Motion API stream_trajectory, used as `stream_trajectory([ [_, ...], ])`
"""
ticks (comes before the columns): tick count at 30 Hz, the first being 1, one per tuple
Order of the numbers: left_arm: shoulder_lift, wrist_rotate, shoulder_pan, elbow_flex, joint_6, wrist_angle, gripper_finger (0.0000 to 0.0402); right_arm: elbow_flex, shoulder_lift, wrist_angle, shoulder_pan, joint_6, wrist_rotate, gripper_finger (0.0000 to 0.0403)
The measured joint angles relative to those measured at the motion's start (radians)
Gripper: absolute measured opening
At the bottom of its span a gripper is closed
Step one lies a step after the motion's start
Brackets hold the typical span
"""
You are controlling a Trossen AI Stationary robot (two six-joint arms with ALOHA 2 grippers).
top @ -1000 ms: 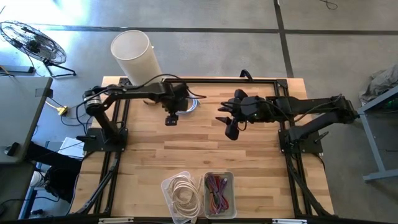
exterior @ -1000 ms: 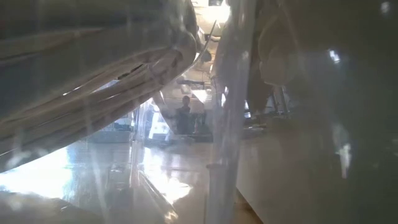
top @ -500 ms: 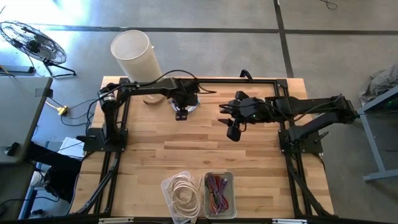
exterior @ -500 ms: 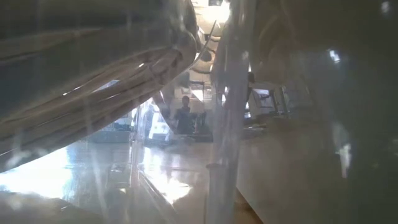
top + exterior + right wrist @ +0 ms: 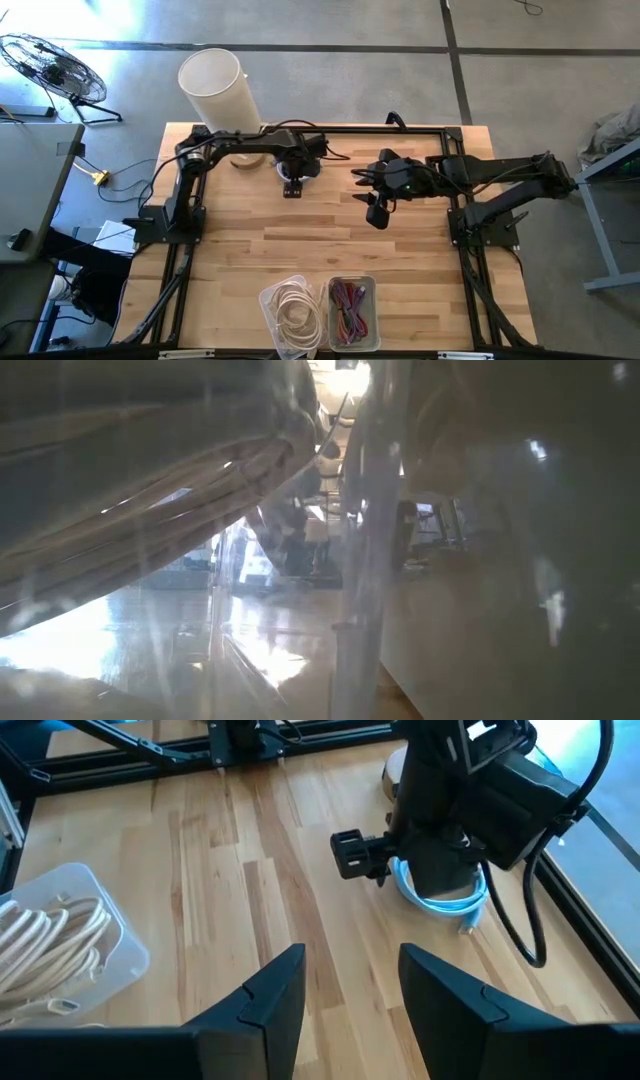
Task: Pick & Place USB Port
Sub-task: Put the light blue HDMI cable into the transparent bin
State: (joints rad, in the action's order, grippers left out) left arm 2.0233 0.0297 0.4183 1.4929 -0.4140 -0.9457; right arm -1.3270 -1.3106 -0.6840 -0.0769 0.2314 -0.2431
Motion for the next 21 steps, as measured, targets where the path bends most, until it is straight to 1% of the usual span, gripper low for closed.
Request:
stream_trajectory([
  [4, 0.024, 0.035, 0.000, 0.000, 0.000, 0.004, 0.0261, 0.000, 0.000, -0.002, 0.000, 0.000, 0.000, 0.0154],
  [7, 0.025, 0.064, -0.008, 0.000, -0.005, 0.006, 0.0241, 0.000, 0.000, -0.008, 0.000, 0.000, 0.000, 0.0154],
  [9, 0.025, 0.064, -0.015, 0.000, -0.007, 0.007, 0.0209, 0.000, 0.000, -0.008, 0.000, 0.000, 0.000, 0.0154],
  [11, 0.025, 0.063, -0.015, 0.000, -0.007, 0.007, 0.0162, 0.000, 0.000, -0.008, 0.000, 0.000, 0.000, 0.0154],
  [14, 0.025, 0.047, -0.015, 0.000, 0.008, -0.002, 0.0065, 0.000, 0.000, -0.008, 0.000, 0.001, 0.002, 0.0154],
  [15, 0.025, 0.028, -0.015, 0.000, 0.013, -0.006, 0.0036, 0.000, 0.000, -0.008, 0.000, 0.005, 0.008, 0.0154],
  [16, 0.024, 0.018, -0.014, 0.000, 0.025, -0.009, 0.0021, 0.000, 0.000, -0.008, 0.000, 0.007, 0.009, 0.0154],
  [19, 0.023, 0.014, -0.019, 0.000, 0.030, -0.026, 0.0023, 0.000, 0.000, -0.007, 0.000, 0.009, 0.012, 0.0154],
  [21, 0.023, 0.014, -0.023, 0.000, 0.028, -0.042, 0.0015, 0.000, 0.000, -0.007, 0.000, 0.014, 0.016, 0.0154],
])
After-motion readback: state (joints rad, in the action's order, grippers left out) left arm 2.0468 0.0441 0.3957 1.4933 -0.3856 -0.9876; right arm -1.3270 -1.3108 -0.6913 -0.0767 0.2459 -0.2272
